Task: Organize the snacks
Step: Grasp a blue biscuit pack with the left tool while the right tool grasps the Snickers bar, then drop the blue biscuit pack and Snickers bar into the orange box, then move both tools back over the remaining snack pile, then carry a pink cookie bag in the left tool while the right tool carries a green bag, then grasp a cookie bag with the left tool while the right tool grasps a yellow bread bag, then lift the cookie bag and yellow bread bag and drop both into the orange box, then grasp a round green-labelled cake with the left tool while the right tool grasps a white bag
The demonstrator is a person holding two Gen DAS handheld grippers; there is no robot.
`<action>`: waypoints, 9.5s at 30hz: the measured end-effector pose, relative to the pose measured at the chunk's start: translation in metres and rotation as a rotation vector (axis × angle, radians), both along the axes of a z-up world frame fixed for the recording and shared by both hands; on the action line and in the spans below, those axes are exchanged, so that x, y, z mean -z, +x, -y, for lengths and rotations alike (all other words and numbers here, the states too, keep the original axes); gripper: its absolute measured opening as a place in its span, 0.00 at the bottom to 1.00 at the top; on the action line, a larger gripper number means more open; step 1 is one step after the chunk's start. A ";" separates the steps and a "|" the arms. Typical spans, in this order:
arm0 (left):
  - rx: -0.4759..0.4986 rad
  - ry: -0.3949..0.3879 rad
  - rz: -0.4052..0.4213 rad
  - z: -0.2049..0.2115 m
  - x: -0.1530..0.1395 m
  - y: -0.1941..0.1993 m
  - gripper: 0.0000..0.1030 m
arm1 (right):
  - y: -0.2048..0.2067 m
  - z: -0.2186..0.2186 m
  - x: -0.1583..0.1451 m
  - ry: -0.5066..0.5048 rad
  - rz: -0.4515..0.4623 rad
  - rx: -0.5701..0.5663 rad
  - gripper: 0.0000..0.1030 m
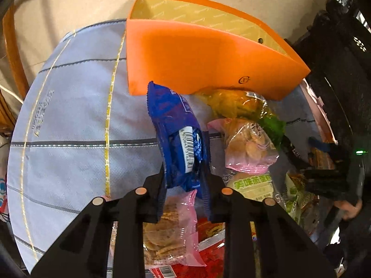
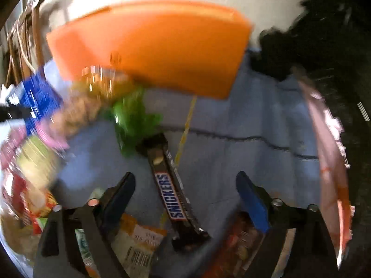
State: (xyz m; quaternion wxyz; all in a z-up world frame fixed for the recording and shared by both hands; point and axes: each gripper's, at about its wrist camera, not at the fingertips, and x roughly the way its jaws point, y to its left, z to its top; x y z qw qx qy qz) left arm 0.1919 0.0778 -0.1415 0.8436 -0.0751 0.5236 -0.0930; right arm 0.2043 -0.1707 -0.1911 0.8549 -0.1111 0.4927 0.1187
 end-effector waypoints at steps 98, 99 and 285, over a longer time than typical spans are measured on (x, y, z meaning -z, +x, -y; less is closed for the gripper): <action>0.238 0.101 0.006 0.091 0.056 0.068 0.84 | 0.058 -0.045 0.004 -0.003 -0.022 -0.152 0.49; 0.247 0.066 -0.018 0.092 0.061 0.068 0.75 | 0.055 -0.043 0.003 0.000 -0.029 -0.137 0.47; 0.183 0.247 0.168 0.109 -0.008 0.023 0.96 | -0.007 0.024 -0.066 0.183 -0.091 0.241 0.96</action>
